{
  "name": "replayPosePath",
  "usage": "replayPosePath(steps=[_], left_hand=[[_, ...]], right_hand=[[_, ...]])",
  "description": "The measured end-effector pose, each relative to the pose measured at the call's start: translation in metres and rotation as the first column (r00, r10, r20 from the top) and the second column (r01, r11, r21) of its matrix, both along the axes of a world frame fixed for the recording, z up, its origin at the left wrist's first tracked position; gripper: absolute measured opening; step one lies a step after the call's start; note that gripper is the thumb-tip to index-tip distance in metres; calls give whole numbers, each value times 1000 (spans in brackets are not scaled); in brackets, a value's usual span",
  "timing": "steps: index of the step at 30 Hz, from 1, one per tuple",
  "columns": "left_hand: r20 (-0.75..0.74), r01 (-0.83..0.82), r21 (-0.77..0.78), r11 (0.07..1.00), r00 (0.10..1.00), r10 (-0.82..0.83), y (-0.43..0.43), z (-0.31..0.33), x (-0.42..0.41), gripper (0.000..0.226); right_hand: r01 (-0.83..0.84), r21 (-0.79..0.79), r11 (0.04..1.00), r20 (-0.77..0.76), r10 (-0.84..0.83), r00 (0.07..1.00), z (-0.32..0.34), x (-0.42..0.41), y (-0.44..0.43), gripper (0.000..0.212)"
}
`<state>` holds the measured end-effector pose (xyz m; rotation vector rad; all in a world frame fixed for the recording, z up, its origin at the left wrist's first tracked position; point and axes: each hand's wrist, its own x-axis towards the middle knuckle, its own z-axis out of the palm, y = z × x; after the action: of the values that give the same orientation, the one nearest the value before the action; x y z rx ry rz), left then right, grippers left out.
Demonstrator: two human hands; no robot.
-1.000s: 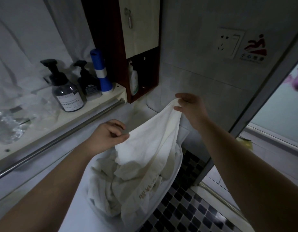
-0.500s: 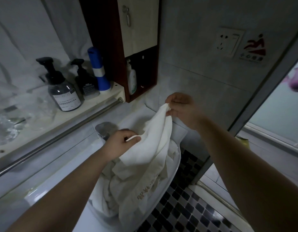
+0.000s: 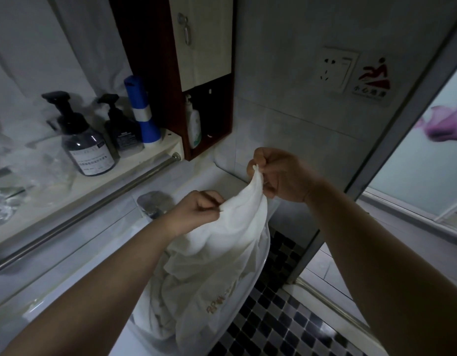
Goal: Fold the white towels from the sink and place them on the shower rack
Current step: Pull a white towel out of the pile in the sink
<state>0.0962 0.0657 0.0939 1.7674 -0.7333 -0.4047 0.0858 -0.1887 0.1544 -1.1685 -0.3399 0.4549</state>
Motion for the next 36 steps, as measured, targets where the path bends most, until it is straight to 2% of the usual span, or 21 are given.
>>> replayPosePath(steps=[5, 8, 11, 14, 18, 19, 22, 28, 32, 34, 36], left_hand=[[-33, 116, 29, 993, 993, -115, -5, 8, -3, 35], [-14, 71, -7, 997, 997, -71, 0, 4, -3, 26], [-57, -18, -76, 997, 998, 14, 12, 3, -1, 27], [-17, 10, -38, 999, 1000, -11, 19, 10, -1, 23], [47, -66, -29, 997, 997, 67, 31, 18, 5, 42], [65, -67, -12, 998, 996, 68, 36, 18, 6, 41], [112, -66, 103, 992, 992, 54, 52, 15, 8, 18], [190, -159, 267, 951, 976, 109, 79, 9, 11, 16], [257, -215, 258, 942, 955, 147, 94, 13, 13, 15], [297, -247, 207, 947, 938, 180, 99, 13, 10, 16], [303, -335, 123, 934, 909, 286, 101, 9, 8, 18]], right_hand=[[55, 27, 998, -11, -54, 998, -3, 1, -5, 28], [186, 17, 982, -18, -186, 982, -2, 1, -4, 26], [461, -109, 881, 28, -461, 887, -6, 6, -2, 32], [623, -218, 752, 82, -622, 779, -10, 12, 4, 38], [688, -227, 689, 90, -689, 720, -12, 15, 9, 43], [703, -223, 675, 91, -704, 705, -12, 16, 10, 43], [736, -239, 633, 110, -735, 669, -13, 17, 11, 41], [750, -278, 600, 154, -743, 651, -18, 20, 12, 38], [781, -283, 557, 194, -764, 615, -19, 22, 11, 38], [806, -282, 520, 209, -787, 581, -19, 24, 10, 36], [830, -276, 484, 207, -814, 543, -21, 26, 11, 36]])
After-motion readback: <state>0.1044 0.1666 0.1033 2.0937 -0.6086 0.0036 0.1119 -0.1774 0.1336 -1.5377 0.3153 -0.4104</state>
